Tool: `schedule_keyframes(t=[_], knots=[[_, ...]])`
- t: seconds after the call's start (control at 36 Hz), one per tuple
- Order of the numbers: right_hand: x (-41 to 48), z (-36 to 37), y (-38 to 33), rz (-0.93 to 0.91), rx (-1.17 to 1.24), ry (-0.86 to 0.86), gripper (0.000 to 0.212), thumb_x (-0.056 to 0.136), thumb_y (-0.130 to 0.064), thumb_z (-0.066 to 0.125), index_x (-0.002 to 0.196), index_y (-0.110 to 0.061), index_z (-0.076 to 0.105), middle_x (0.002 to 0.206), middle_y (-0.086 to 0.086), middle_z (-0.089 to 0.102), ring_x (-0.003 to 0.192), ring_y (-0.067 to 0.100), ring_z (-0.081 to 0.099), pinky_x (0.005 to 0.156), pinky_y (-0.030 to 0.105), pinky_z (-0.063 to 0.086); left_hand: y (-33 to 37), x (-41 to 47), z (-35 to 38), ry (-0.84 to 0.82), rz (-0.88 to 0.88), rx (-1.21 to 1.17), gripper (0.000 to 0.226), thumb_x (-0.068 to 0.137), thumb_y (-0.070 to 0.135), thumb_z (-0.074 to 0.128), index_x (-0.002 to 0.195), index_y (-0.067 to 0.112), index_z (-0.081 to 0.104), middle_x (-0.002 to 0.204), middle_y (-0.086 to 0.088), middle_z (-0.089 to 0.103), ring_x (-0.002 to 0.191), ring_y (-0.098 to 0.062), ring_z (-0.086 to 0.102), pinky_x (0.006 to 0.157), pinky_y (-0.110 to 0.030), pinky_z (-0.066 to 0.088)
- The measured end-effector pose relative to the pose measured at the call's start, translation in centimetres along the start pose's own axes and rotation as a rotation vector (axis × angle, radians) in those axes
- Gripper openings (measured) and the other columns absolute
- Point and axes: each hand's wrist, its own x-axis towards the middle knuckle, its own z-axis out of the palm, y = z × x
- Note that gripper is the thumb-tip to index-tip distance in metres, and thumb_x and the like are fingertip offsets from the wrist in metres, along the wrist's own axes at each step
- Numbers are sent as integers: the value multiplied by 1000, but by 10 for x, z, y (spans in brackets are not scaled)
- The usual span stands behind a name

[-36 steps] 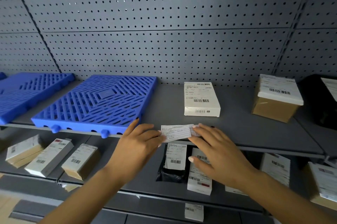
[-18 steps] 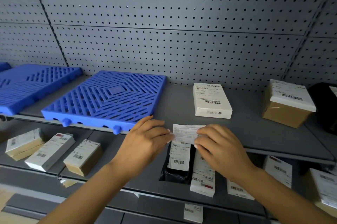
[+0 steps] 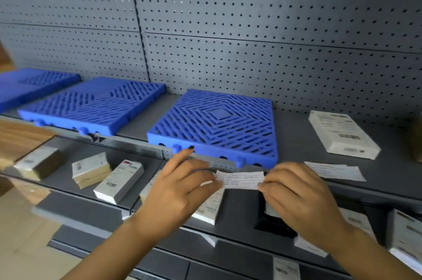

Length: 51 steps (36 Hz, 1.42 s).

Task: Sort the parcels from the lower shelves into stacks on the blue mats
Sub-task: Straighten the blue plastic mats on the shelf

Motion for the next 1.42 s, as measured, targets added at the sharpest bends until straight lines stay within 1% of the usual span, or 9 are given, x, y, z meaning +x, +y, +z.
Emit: schedule_keyframes(t=[0.08,0.19,0.36,0.47,0.61,0.86,1.08,1.25,1.42], knots=[[32,26,-36,-19,39,18,16,88,-13,66,75,-8,72,81,5,67,77,27,62,69,38,50,-28,-34,-34,-5,-31,62,19,96,15,57,103,17,75,100,3,71,105,-21,64,106,-48,36],[74,66,-83,-65,108,39,13,88,-11,66,77,-9,72,83,4,67,80,26,61,69,38,49,-65,-83,-82,-19,-82,148,18,91,14,62,104,17,75,100,1,71,104,-22,63,107,-47,34],[137,122,-147,-148,229,103,14,87,-7,68,73,-8,72,82,4,67,76,25,61,65,39,50,-107,-146,-147,-27,-212,248,17,87,13,68,103,15,75,99,-1,71,100,-23,64,101,-50,40],[175,156,-180,-194,291,138,10,83,-4,70,75,-8,73,83,5,68,80,23,59,72,35,50,-131,-178,-178,-29,-279,301,17,86,12,70,101,14,75,99,-2,71,98,-22,64,99,-47,43],[221,197,-208,-264,381,134,7,82,-3,71,79,-8,74,84,5,68,80,27,62,72,36,50,-166,-211,-207,-37,-376,354,18,95,17,60,105,13,74,101,-3,71,98,-22,66,99,-44,43],[301,292,-241,-298,502,205,9,81,1,70,79,-7,75,82,5,68,81,25,64,69,37,51,-256,-256,-227,-58,-432,482,17,91,15,67,106,13,74,103,-2,70,101,-21,63,99,-46,43],[370,375,-260,-215,534,243,10,82,-1,66,76,-7,72,82,4,66,77,27,63,65,41,51,-359,-279,-229,-67,-471,483,16,88,16,71,103,13,74,100,-3,70,98,-22,65,97,-46,44],[406,421,-269,-180,494,172,9,81,-1,67,77,-8,70,83,4,66,78,27,62,65,43,51,-424,-297,-227,-51,-494,475,16,87,18,73,102,15,74,99,-3,71,95,-22,66,94,-45,47],[431,453,-289,-93,483,129,12,85,-5,63,78,-11,70,83,1,64,78,26,61,63,42,51,-482,-316,-229,-28,-444,412,13,91,17,68,102,14,73,99,-2,71,95,-21,66,97,-47,45]])
